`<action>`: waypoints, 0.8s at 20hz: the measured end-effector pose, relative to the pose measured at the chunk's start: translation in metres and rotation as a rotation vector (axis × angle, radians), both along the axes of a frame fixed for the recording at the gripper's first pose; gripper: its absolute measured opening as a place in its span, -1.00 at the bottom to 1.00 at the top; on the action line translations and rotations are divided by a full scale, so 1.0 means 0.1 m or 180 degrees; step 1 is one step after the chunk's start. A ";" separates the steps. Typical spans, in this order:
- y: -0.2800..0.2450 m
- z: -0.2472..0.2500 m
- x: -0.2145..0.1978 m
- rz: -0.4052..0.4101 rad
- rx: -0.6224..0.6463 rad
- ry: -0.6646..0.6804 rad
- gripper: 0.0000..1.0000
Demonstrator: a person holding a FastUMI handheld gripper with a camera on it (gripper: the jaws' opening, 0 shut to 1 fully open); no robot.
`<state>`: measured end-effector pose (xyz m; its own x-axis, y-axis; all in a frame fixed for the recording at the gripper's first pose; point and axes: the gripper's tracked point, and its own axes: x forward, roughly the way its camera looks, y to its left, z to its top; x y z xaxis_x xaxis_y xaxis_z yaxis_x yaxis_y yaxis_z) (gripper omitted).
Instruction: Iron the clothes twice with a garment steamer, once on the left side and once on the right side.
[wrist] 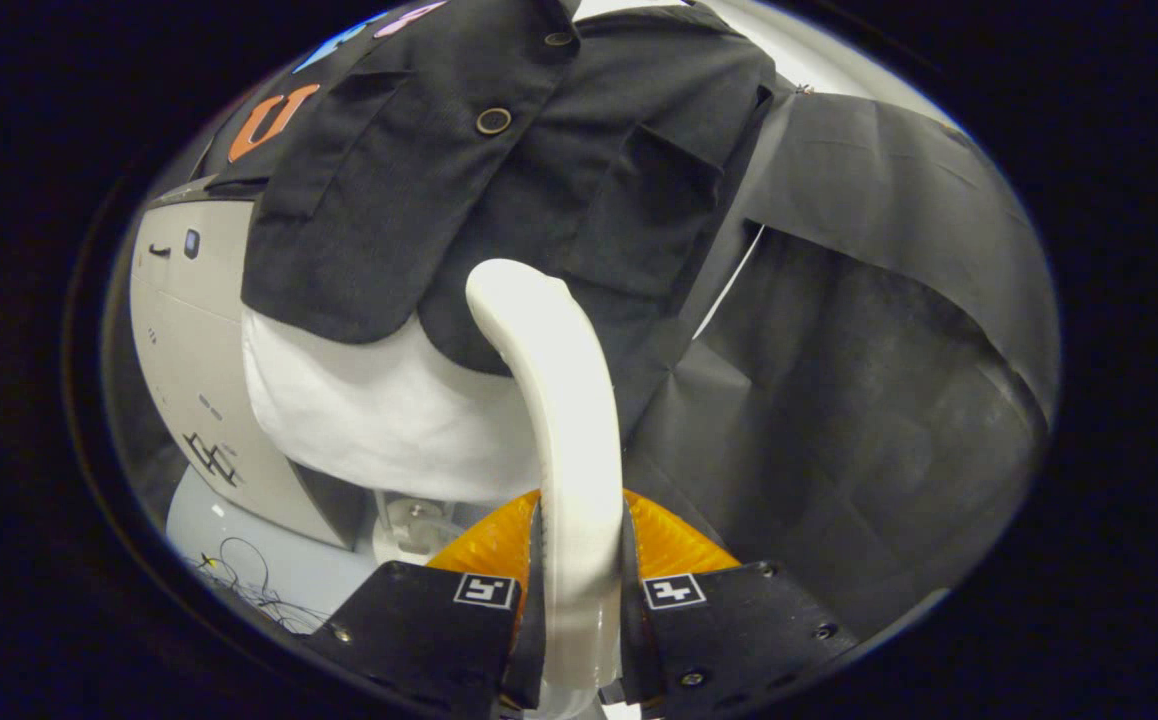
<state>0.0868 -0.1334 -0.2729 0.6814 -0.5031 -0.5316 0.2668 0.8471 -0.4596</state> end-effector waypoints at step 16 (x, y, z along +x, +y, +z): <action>0.49 1.95 -0.79 -0.0095 0.0155 -0.1178 -0.34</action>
<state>0.0079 -0.0848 -0.0783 0.8173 -0.5059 -0.2759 0.4323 0.8549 -0.2867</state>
